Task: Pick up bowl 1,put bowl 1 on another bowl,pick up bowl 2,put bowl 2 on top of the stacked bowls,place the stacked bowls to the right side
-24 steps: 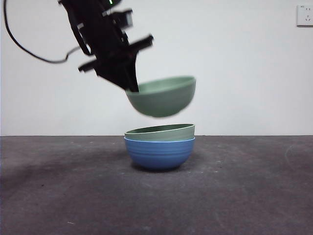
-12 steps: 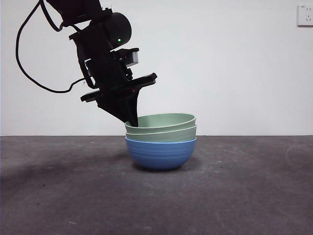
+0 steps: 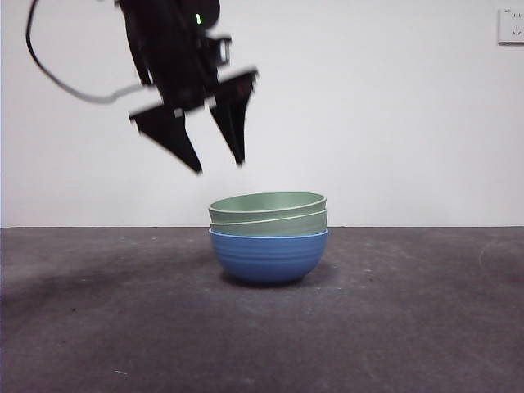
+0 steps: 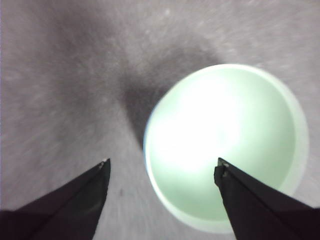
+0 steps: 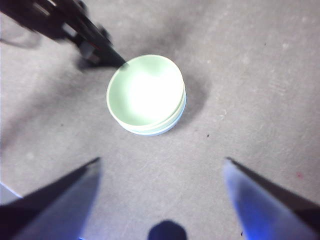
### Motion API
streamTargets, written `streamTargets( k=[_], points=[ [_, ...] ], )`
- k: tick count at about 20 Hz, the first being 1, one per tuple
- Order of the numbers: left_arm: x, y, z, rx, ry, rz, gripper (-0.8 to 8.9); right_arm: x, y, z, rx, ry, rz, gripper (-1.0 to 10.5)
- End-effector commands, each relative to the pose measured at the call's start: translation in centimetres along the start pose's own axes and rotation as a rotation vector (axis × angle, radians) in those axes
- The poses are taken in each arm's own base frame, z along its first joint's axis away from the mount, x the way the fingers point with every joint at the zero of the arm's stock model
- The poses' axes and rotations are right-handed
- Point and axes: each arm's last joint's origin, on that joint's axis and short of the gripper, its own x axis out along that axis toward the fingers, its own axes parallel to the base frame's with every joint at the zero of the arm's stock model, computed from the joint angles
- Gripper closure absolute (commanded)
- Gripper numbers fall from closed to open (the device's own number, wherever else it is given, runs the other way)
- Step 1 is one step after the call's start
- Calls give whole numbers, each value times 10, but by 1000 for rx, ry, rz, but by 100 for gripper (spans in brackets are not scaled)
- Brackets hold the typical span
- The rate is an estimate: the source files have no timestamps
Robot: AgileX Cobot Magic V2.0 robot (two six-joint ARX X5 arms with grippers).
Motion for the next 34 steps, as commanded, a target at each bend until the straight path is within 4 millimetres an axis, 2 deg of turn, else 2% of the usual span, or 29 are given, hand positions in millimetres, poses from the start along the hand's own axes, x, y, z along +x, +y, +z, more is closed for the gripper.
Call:
streamTargets(
  k=[1,4,7,10,14,17,20,24,28,34],
  points=[
    [-44,-5,5,52,-31,2,462,23,-2,5,5,40,-1,466],
    [-97,-12,-1,83,-70,2,462,65,-5,14,24,88,2,466],
    [-143,-17,-18,107,-122,1,462,116,-10,18,48,150,-2,469],
    [-183,-21,-39,115,-172,0,462,170,-16,13,75,219,18,469],
    [-220,-25,-61,123,-224,-2,462,232,-25,1,163,265,60,474],
    [-234,-26,-73,123,-231,-2,463,260,-33,-10,203,301,59,474],
    [-238,-27,-77,124,-235,-2,463,274,-35,-18,216,331,53,487],
    [-238,-27,-77,125,-234,-4,463,276,-35,-19,216,338,57,793],
    [-238,-28,-77,130,-233,-7,463,276,-35,-20,220,344,79,952],
    [-238,-29,-77,131,-233,-8,463,273,-37,-18,224,334,77,959]
  ],
)
